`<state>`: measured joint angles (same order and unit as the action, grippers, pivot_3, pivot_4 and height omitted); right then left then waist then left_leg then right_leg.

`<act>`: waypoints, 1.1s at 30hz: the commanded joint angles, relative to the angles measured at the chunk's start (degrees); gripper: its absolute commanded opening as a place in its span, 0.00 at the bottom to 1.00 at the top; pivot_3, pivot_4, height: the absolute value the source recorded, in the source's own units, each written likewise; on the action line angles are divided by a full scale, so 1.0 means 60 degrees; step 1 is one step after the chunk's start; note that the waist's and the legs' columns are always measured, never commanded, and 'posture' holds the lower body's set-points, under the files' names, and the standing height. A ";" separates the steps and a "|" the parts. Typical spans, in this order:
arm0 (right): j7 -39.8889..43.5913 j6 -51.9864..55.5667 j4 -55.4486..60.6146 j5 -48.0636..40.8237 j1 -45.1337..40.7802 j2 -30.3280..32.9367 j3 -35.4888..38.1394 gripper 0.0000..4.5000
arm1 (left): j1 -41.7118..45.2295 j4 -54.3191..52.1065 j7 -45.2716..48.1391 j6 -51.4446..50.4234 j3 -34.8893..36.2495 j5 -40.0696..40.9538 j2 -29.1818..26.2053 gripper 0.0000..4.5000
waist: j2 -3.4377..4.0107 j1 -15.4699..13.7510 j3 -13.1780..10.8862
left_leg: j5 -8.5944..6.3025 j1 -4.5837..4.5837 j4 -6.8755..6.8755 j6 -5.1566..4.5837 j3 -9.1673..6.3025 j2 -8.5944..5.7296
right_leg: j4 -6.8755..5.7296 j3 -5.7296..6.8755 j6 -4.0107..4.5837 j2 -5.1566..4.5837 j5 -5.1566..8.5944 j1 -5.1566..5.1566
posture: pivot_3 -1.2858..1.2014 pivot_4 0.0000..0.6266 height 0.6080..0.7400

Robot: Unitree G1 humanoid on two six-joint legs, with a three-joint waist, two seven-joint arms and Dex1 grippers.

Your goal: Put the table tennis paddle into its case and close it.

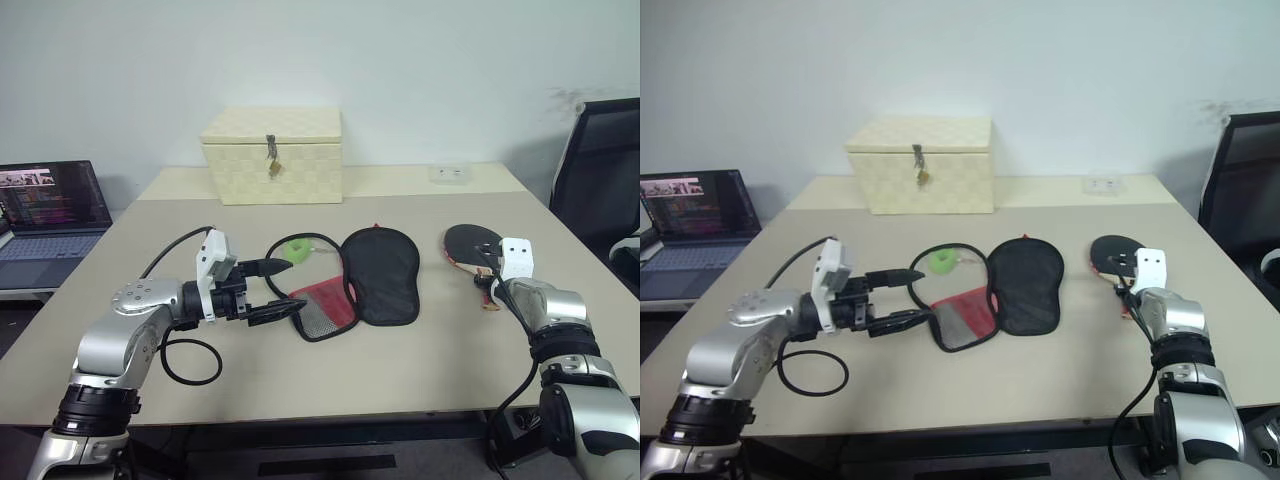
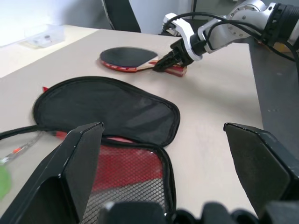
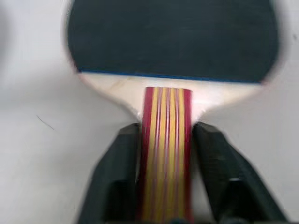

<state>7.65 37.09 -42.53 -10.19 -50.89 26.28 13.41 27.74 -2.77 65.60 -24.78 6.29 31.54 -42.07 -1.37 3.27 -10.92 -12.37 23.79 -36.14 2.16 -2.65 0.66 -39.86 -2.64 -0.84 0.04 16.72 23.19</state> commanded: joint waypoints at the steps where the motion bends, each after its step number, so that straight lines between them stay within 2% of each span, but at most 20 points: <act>1: 0.0054 -0.0055 0.1005 -0.0163 -0.0251 0.0307 0.0296 0.23 | -0.0170 -0.0570 -0.0135 -0.0090 0.0414 0.0254 -0.0171 1.00 | 0.0002 -0.0002 -0.0001 | 0.0000 0.0004 0.0001 0.0000 -0.0003 0.0000 | 0.0001 0.0003 0.0000 0.0000 0.0000 0.0001 | 0.52 0.24 1.00; 7: -0.0299 0.2536 0.5511 -0.1102 0.0105 -0.0514 0.0406 0.23 | -0.0561 -0.0920 -0.0271 -0.0276 0.0734 0.0421 -0.0346 1.00 | 0.0023 0.0053 -0.0014 | 0.0000 0.0014 0.0007 0.0000 -0.0018 0.0019 | -0.0007 -0.0010 0.0003 -0.0018 0.0001 0.0025 | 0.52 0.24 1.00; 12: -0.0757 0.3956 0.8150 -0.1595 0.1018 -0.2044 -0.0119 0.23 | -0.0664 -0.0990 -0.0292 -0.0363 0.0785 0.0496 -0.0417 1.00 | 0.0016 0.0009 -0.0005 | 0.0000 0.0008 0.0006 0.0001 -0.0041 0.0029 | -0.0020 0.0012 0.0024 -0.0009 0.0014 0.0017 | 0.52 0.24 1.00; 20: -0.1438 0.4042 0.8550 -0.1417 0.1587 -0.3675 -0.0759 0.23 | -0.0509 -0.0931 -0.0261 -0.0383 0.0655 0.0466 -0.0397 1.00 | 0.0017 -0.0069 -0.0006 | 0.0002 0.0018 0.0001 0.0004 -0.0038 0.0000 | -0.0014 0.0023 0.0023 -0.0013 0.0015 0.0014 | 0.52 0.24 1.00; 33: -0.1390 0.2076 0.6245 -0.0420 0.1539 -0.3904 -0.1615 0.23 | -0.0660 -0.1024 -0.0355 -0.0349 0.0731 0.0435 -0.0422 1.00 | 0.0017 -0.0046 -0.0006 | 0.0002 0.0012 0.0005 0.0004 -0.0035 0.0011 | -0.0016 0.0027 0.0026 -0.0014 0.0016 0.0017 | 0.52 0.24 1.00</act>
<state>-0.90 52.99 -5.98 -13.48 -40.21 3.08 3.85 23.66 -6.86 63.62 -27.30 9.36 33.78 -43.61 -1.27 2.99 -10.95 -12.36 23.86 -36.12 2.18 -2.86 0.73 -39.95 -2.49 -0.68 -0.04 16.81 23.29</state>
